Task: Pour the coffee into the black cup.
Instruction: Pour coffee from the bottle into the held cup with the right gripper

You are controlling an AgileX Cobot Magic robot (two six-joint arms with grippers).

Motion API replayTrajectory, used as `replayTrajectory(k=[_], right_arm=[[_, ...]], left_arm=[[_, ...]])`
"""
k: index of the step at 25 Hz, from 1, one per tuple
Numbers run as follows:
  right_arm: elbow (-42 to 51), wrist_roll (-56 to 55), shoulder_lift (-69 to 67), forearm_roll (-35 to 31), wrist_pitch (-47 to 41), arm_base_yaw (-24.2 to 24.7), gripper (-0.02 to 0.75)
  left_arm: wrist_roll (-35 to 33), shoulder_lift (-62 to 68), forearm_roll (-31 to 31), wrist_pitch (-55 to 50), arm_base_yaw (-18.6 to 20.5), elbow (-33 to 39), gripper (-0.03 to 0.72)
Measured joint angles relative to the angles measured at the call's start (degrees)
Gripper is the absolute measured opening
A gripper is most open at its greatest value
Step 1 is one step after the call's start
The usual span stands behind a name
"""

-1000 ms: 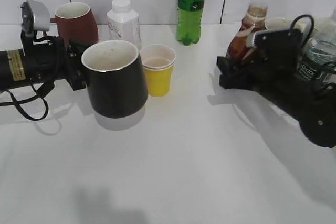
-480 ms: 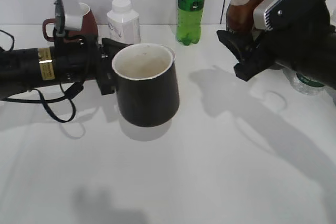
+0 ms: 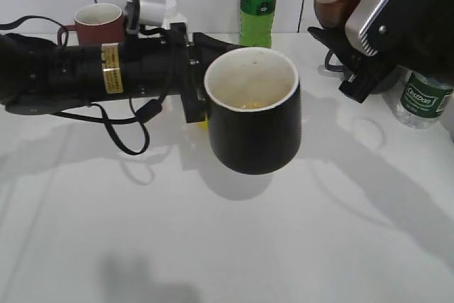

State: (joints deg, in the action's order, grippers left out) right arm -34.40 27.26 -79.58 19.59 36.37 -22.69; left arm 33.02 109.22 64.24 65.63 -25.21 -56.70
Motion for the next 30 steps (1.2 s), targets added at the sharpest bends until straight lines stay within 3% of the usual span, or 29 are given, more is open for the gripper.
replayTrajectory(k=[17,30], right_arm=[[-0.4,27.1,0.0,0.0,0.4,0.0,0.535],[-0.4,36.3,0.0,0.0,0.5,0.0,0.535]], left_arm=[[3.7,0.0,1.2,-3.8,-2.0,-1.5,0.037],[4.6,0.0,3.0,-7.4,-2.0,-1.5,0.037]])
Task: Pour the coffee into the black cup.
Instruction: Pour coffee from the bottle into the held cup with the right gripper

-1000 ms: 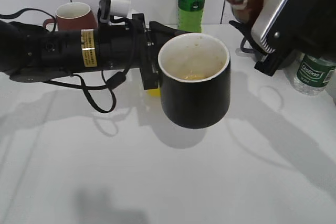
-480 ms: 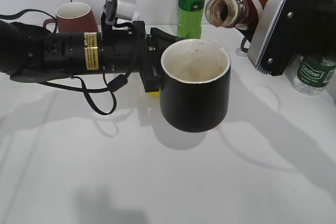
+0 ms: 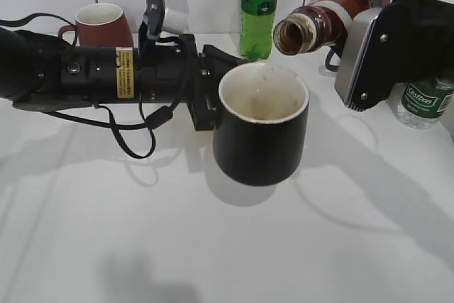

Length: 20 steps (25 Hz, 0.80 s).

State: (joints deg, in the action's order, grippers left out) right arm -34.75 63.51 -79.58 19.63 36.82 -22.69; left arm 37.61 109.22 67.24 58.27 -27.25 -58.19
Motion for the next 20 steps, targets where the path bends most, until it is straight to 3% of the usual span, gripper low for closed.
replayTrajectory(k=[4,20], right_arm=[[0.0,2.1,0.0,0.0,0.0,0.0,0.535],[0.0,4.9,0.0,0.0,0.0,0.0,0.535]], left_arm=[[0.0,0.0,2.4,0.1,0.0,0.0,0.036],[0.0,0.0,2.8,1.0,0.0,0.0,0.036]])
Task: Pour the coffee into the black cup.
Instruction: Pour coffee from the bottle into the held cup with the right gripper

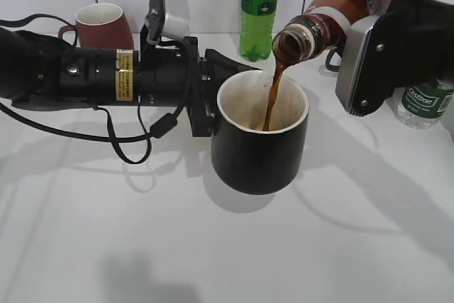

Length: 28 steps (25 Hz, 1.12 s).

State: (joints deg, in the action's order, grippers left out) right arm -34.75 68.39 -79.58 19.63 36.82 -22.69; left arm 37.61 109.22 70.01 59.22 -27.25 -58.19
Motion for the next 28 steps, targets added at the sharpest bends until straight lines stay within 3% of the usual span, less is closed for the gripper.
replayTrajectory(k=[28], right_arm=[[0.0,5.3,0.0,0.0,0.4,0.0,0.535]], left_arm=[[0.0,0.0,0.6,2.1,0.0,0.0,0.036]])
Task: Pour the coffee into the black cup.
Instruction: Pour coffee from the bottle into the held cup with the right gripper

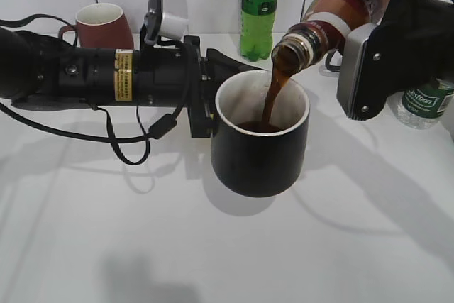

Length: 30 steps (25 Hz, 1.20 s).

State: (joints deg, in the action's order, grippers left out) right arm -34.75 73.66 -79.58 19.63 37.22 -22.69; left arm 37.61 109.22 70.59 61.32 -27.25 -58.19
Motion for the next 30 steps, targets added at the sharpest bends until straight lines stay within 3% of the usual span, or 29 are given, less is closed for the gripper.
replayTrajectory(k=[30], right_arm=[[0.0,4.3,0.0,0.2,7.0,0.0,0.535]], left_arm=[[0.0,0.0,0.5,0.9,0.0,0.0,0.036]])
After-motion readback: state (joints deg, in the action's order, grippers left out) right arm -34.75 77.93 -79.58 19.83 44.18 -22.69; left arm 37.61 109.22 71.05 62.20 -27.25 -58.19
